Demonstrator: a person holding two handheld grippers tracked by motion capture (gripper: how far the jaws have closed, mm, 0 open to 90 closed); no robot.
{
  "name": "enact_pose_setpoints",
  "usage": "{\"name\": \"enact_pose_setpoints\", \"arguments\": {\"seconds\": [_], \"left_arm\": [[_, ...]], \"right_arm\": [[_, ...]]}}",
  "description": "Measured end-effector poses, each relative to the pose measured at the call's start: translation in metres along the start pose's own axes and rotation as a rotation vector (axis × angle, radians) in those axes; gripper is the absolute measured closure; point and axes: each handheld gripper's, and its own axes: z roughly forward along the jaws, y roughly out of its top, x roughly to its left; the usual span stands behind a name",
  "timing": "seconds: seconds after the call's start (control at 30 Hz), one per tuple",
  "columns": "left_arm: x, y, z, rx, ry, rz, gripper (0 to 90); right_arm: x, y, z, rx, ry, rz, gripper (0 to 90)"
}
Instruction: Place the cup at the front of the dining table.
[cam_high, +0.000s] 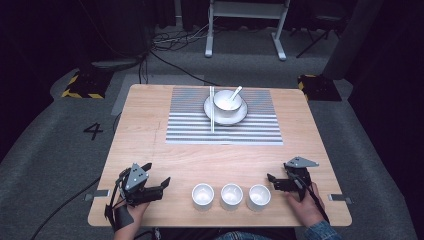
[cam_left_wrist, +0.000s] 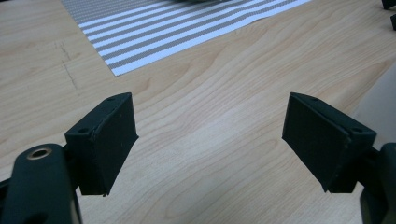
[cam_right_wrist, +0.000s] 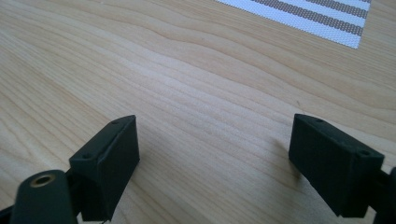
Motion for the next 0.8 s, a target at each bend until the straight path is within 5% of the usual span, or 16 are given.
{"name": "enact_pose_setpoints", "arguments": {"seconds": [0.17,0.33,0.8], "left_arm": [[-0.006,0.006,-0.003,0.024,-0.016,-0.009,18.4],[-0.009,0.011,-0.008,-0.01,-0.064,-0.054,18.6],[-0.023,0.023,-0.004,0.005,-0.1,-0.01,19.6]], "right_arm": [[0.0,0.0,0.0,0.0,0.0,0.0,16.5],[0.0,0.0,0.0,0.0,0.0,0.0,16.5],[0.0,0.0,0.0,0.0,0.0,0.0,16.5]]}}
